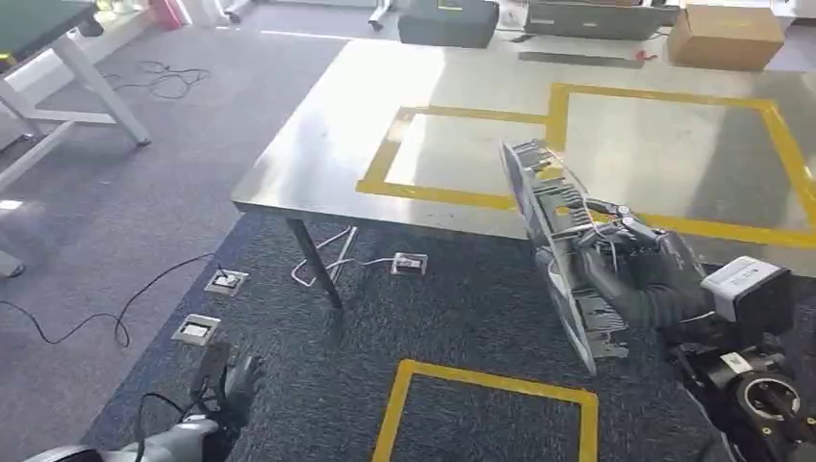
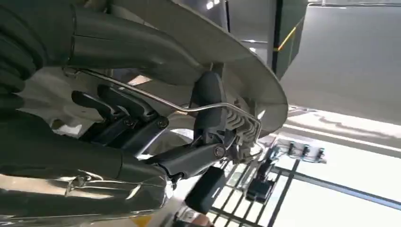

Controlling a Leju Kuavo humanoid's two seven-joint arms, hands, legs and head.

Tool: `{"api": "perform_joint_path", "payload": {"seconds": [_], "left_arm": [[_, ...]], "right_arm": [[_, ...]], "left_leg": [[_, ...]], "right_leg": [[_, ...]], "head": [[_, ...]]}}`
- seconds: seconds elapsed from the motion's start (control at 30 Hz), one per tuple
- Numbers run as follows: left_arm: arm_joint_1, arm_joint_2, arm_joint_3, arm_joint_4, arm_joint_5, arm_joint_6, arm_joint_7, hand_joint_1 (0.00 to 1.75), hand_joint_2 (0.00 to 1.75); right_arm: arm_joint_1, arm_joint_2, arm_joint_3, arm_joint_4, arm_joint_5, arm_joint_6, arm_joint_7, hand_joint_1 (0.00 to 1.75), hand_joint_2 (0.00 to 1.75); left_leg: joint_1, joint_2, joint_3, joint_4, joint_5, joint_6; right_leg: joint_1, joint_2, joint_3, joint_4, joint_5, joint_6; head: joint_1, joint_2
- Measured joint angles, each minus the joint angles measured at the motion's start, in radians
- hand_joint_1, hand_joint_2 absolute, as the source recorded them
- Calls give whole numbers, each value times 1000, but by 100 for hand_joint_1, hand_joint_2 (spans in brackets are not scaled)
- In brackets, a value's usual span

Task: Take the parts from the cabinet and place them on the table.

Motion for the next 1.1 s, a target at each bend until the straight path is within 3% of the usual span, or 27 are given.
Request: {"api": "perform_joint_path", "payload": {"seconds": [0.1, 0.13, 0.17, 0.2, 0.23, 0.27, 0.3, 0.33, 0.37, 0.43, 0.47, 0.5, 0.53, 0.6, 0.63, 0.67, 0.7, 0.73, 0.77, 0.8, 0.83, 0.9, 0.97, 1.03, 1.07, 1.1], "left_arm": [[3, 0, 0, 0, 1, -2, -1, 0, 0], [6, 0, 0, 0, 1, -3, -1, 0, 0], [8, 0, 0, 0, 1, -3, -1, 0, 0], [10, -1, 0, 0, 1, -3, 0, 0, 0], [10, -2, 0, 0, 1, -6, 0, 0, 0], [12, -2, 0, 0, 0, -6, 0, 0, 0], [9, -1, 0, 1, 0, -6, -1, 0, 0], [9, 0, 0, 1, 1, -6, -2, 0, 0], [7, 0, 0, 1, 2, -6, -1, 0, 0], [2, -1, 0, 0, 1, -6, -1, 0, 0], [2, -2, 0, 0, 1, -6, -1, 0, 0], [-1, -2, 0, 0, 1, -6, -2, 0, 0], [-2, -3, 0, 0, 0, -7, -2, 0, 0], [1, -3, 0, 0, 0, -7, -1, 0, 0], [3, -3, 0, 0, 0, -7, -1, 0, 0], [4, -3, 0, 0, 0, -7, -1, 0, 0], [5, -3, 0, 0, 0, -7, -1, 0, 0], [4, -3, 0, 0, -1, -7, -1, 0, 0], [3, -2, 0, 0, -4, -7, -1, 0, 0], [3, 2, 0, 0, -4, -7, 0, 0, 0], [6, 4, 0, 0, -5, -7, 0, 0, 0], [0, 8, 0, 0, -7, -7, 2, 0, 0], [-3, 8, 0, 0, -8, -7, 1, 0, 0], [-3, 6, 0, 0, -8, -7, 2, 0, 0], [-4, 5, 0, 0, -8, -7, 2, 0, 0], [-3, 5, 0, 0, -8, -7, 2, 0, 0]], "right_arm": [[-7, -1, -4, 1, 52, -40, -6, 175, 175], [-8, -2, -6, 2, 71, -53, -3, 175, 175], [-11, -2, -9, 2, 82, -61, 1, 175, 175], [-17, -4, -13, 2, 90, -64, 5, 175, 175], [-23, -5, -17, 2, 93, -66, 7, 175, 175], [-28, -6, -21, 2, 95, -68, 8, 175, 175], [-30, -11, -23, 3, 96, -69, 8, 175, 175], [-30, -12, -26, 4, 97, -70, 10, 175, 175], [-31, -12, -26, 3, 100, -71, 10, 175, 175], [-43, -14, -30, 1, 106, -73, 12, 175, 175], [-44, -13, -32, 1, 112, -79, 15, 175, 175], [-48, -13, -33, 1, 123, -84, 16, 175, 175], [-55, -13, -33, 2, 137, -93, 20, 175, 175], [-79, -14, -33, 10, 167, -113, 34, 175, 175], [-91, -14, -34, 15, 176, -119, 39, 175, 175], [-100, -14, -34, 21, 180, -125, 44, 175, 175], [-104, -13, -34, 26, 183, -130, 47, 175, 175], [-112, -13, -35, 32, 184, -134, 48, 175, 175], [-124, -13, -37, 42, 185, -141, 51, 175, 175], [-131, -14, -42, 48, 186, -148, 53, 175, 175], [-137, -14, -47, 55, 188, -154, 53, 175, 175], [-147, -14, -58, 66, 193, -165, 54, 175, 175], [-155, -14, -70, 73, 195, -170, 55, 175, 175], [-158, -16, -77, 81, 199, -175, 56, 175, 175], [-160, -19, -79, 84, 201, -179, 56, 175, 175], [-158, -19, -82, 85, 206, -183, 56, 175, 175]], "left_leg": [[0, 0, 24, 0, -26, 0], [1, -1, 36, 0, -36, -1], [3, -2, 50, 1, -47, -4], [5, -3, 69, 1, -60, -8], [8, -4, 88, 1, -74, -13], [9, -4, 97, 0, -87, -20], [9, -3, 110, 8, -98, -26], [9, -8, 111, 6, -105, -36], [10, -7, 113, 0, -114, -45], [16, -5, 121, 14, -111, -55], [19, -3, 104, 48, -106, -57], [19, 0, 59, 125, -92, -62], [19, 0, -2, 208, -99, -66], [18, 0, -114, 323, -156, -65], [18, 0, -152, 339, -188, -62], [16, 0, -170, 322, -196, -58], [13, 0, -173, 291, -188, -54], [7, 0, -164, 222, -152, -46], [-4, 0, -142, 116, -72, -34], [-14, 1, -126, 31, 37, -13], [-19, -14, -122, 18, 88, -11], [-21, -14, -99, 4, 76, -14], [-17, -11, -64, -26, 66, -7], [-10, -11, -22, -43, 49, -4], [-9, -11, -10, -43, 39, -3], [-9, -11, 3, -43, 25, -4]], "right_leg": [[-10, 0, -137, 208, -83, 15], [-14, -1, -168, 230, -99, 19], [-18, -1, -177, 213, -94, 21], [-24, -2, -169, 153, -57, 25], [-27, -2, -150, 73, 1, 27], [-32, -4, -133, -12, 90, 30], [-31, -6, -142, -65, 142, 30], [-22, -5, -127, -64, 112, 13], [-18, 1, -116, -62, 120, 1], [-15, 4, -103, -67, 110, -17], [-17, 5, -90, -73, 104, -25], [-16, 5, -80, -76, 97, -32], [-15, 5, -72, -77, 89, -36], [-13, 8, -52, -77, 69, -40], [-11, 10, -38, -77, 56, -41], [-11, 11, -22, -78, 44, -41], [-11, 11, -8, -78, 33, -40], [-11, 11, 11, -79, 19, -40], [-10, 11, 33, -80, 2, -39], [-12, 11, 29, -85, -10, -38], [-8, 17, 56, -85, -20, -31], [-12, 20, 72, -108, -25, -22], [-7, 17, 74, -69, 8, -5], [-11, 5, 7, 50, 24, 2], [-13, 4, -42, 120, 8, 4], [-15, 4, -86, 169, -32, 9]], "head": [[5, 0], [5, 0], [5, 0], [6, 0], [5, 0], [8, 0], [18, 0], [21, 0], [11, 0], [13, 0], [10, 0], [6, 0], [3, 0], [-1, 0], [-1, 0], [-2, 0], [-3, 0], [-3, 0], [-6, 0], [-8, 0], [-2, 0], [-6, 0], [-10, 0], [-5, 0], [0, 0], [0, 0]]}}
